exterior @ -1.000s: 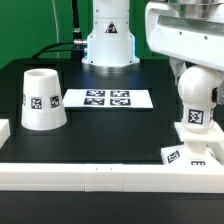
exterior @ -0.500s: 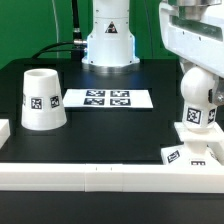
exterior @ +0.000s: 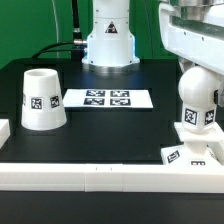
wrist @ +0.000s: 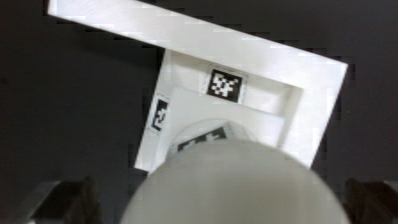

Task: Assemble lamp

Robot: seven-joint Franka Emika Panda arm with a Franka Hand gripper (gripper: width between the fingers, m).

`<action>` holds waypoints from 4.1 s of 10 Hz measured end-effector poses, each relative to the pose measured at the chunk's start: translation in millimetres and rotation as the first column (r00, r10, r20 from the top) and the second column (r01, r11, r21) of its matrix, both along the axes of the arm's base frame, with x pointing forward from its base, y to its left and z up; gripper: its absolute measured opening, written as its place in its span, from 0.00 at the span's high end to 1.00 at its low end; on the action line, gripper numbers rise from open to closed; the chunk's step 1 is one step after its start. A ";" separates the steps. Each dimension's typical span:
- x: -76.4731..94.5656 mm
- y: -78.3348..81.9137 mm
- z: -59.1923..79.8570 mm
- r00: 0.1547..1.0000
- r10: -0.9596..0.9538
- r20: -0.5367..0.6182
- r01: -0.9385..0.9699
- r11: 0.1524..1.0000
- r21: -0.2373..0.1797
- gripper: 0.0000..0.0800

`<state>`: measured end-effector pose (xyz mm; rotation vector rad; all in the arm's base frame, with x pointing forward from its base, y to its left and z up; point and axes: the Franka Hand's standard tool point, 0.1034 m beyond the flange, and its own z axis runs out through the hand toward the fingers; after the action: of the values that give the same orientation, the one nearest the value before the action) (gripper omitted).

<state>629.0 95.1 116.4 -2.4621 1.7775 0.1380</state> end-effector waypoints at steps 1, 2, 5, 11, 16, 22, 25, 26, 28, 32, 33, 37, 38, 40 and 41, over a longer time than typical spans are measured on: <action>-0.3 1.7 0.0 0.993 0.119 0.015 -0.119 0.993 -0.004 0.13; -0.4 3.3 0.7 0.968 0.250 0.029 -0.250 0.968 -0.010 0.13; -0.3 3.6 0.6 0.880 0.471 0.056 -0.471 0.882 -0.017 0.13; -1.1 -3.3 -1.4 0.517 0.850 0.101 -0.850 0.524 -0.059 0.13; 2.7 -5.6 0.9 0.069 0.995 0.071 -0.989 0.078 -0.126 0.13; 3.3 -11.9 -0.2 -0.331 0.941 0.065 -0.936 -0.319 -0.148 0.13; 2.8 -11.2 -0.3 -0.537 0.843 0.042 -0.838 -0.526 -0.147 0.13; 3.6 -10.8 0.0 -0.623 0.782 0.024 -0.776 -0.614 -0.145 0.13; 3.9 -10.2 0.0 -0.758 0.652 -0.001 -0.647 -0.752 -0.129 0.13; 4.5 -3.1 0.6 -0.920 0.392 -0.029 -0.388 -0.917 -0.093 0.13; 4.6 -2.8 0.6 -0.947 0.319 -0.030 -0.315 -0.945 -0.083 0.13; 5.4 -9.5 0.6 -0.993 0.117 -0.020 -0.116 -0.991 -0.064 0.26; 5.4 -9.7 0.6 -0.992 0.128 -0.021 -0.127 -0.990 -0.064 0.28; 5.4 -9.9 0.6 -0.991 0.132 -0.021 -0.130 -0.989 -0.064 0.28; 5.3 -10.1 0.5 -0.988 0.154 -0.022 -0.152 -0.986 -0.065 0.28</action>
Offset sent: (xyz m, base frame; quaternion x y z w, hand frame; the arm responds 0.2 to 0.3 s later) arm -0.0016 -0.0023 0.0035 -0.0136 0.0096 -0.2474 0.9688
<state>634.3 85.0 116.9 -2.0752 -2.4474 0.0667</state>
